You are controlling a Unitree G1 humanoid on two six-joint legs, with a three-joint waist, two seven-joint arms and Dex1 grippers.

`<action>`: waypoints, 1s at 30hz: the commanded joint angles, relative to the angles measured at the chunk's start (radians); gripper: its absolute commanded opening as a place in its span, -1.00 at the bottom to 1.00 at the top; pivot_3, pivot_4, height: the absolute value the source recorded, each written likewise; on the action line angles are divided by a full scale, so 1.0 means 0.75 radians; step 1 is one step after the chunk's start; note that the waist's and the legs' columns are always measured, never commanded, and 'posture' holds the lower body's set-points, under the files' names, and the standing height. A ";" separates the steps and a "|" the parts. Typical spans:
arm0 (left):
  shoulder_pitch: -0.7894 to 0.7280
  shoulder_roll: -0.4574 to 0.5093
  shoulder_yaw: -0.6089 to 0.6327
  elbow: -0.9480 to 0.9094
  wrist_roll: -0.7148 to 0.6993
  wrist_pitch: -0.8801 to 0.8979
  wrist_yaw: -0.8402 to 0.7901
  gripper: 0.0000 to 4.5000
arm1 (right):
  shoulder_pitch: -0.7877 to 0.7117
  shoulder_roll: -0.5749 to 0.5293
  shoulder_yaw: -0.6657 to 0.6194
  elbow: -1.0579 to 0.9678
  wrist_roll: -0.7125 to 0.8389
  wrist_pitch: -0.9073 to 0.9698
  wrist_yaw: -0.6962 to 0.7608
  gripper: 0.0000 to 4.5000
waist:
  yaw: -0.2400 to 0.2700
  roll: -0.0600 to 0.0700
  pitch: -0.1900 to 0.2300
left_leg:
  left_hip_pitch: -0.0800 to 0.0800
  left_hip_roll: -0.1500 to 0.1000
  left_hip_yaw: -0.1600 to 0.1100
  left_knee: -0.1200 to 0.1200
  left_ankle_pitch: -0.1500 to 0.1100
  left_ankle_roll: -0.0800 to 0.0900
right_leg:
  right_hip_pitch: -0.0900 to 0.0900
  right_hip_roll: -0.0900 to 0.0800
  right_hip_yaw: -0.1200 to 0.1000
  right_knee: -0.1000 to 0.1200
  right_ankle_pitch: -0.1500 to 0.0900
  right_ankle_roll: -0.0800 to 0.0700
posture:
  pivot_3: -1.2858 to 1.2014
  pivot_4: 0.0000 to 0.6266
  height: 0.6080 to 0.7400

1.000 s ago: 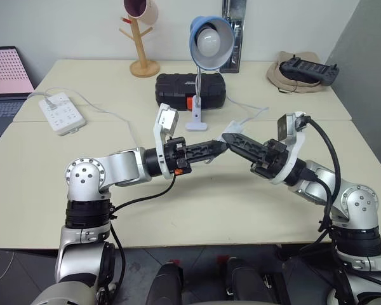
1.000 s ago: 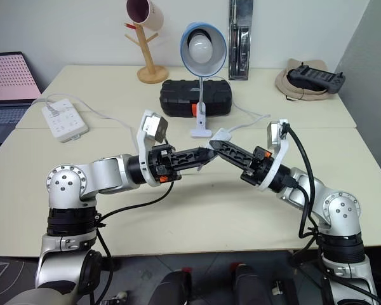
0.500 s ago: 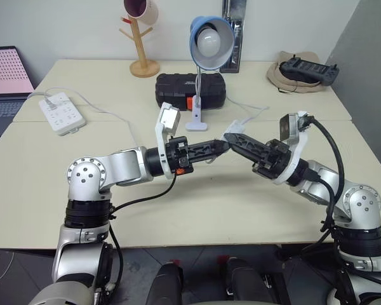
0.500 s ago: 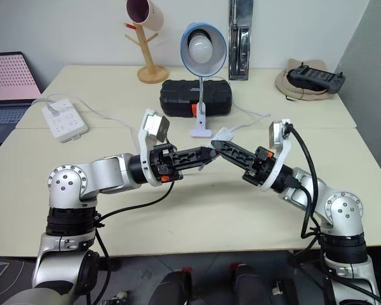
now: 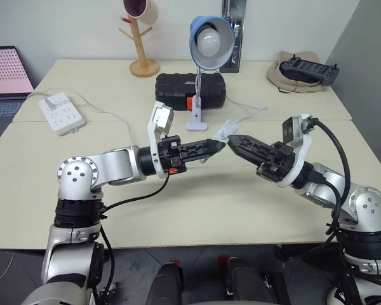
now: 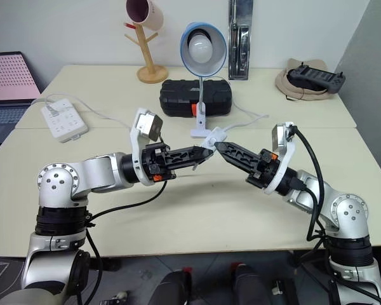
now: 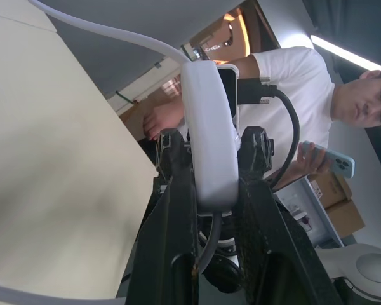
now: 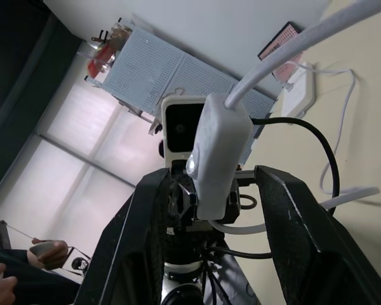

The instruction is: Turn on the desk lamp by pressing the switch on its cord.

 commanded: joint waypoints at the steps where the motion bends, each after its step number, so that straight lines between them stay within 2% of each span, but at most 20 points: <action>1: -0.037 -0.004 -0.018 -0.025 -0.042 -0.012 -0.012 -0.82 | -0.001 -0.013 -0.034 -0.039 0.046 -0.011 0.006 -0.03 | 0.000 0.000 0.000 | 0.000 0.000 0.000 0.000 0.000 0.000 | 0.000 0.000 0.000 0.000 0.000 0.000 | 0.03 -0.52 1.00; 18: 0.005 -0.008 -0.047 -0.070 -0.057 -0.047 0.002 -0.82 | -0.031 -0.007 0.019 -0.030 0.046 0.000 0.017 -0.03 | 0.000 0.000 0.000 | 0.000 0.000 0.000 0.000 0.000 0.000 | 0.000 0.000 0.000 -0.001 0.000 0.000 | 0.03 -0.52 1.00; 21: 0.014 -0.001 -0.045 -0.069 -0.049 -0.044 -0.015 -0.82 | -0.030 -0.006 0.018 -0.027 0.046 -0.004 0.012 -0.22 | 0.000 0.000 0.000 | -0.001 0.000 0.000 -0.001 0.000 0.000 | 0.000 0.000 0.000 -0.002 0.000 0.000 | 0.03 -0.52 1.00; 25: 0.021 0.011 -0.044 -0.063 -0.036 -0.039 -0.042 -0.82 | -0.028 -0.009 0.016 -0.027 0.046 -0.002 0.013 -0.69 | 0.000 0.000 0.000 | -0.001 0.000 0.000 -0.001 0.000 0.000 | 0.000 0.000 0.000 -0.002 0.000 0.000 | 0.03 -0.52 1.00; 26: 0.022 0.015 -0.044 -0.061 -0.031 -0.036 -0.051 -0.82 | -0.026 -0.012 0.016 -0.028 0.046 0.001 0.016 -0.75 | 0.000 0.000 0.000 | -0.001 0.000 0.000 -0.001 0.000 0.000 | 0.000 0.000 0.000 -0.002 0.000 0.000 | 0.03 -0.52 1.00; 30: 0.029 0.026 -0.045 -0.054 -0.019 -0.030 -0.079 -0.82 | -0.018 -0.024 0.021 -0.036 0.046 0.008 0.029 -0.76 | 0.000 0.000 0.000 | -0.001 0.000 0.000 -0.001 0.000 0.000 | 0.000 0.000 0.000 -0.003 0.000 0.000 | 0.03 -0.52 1.00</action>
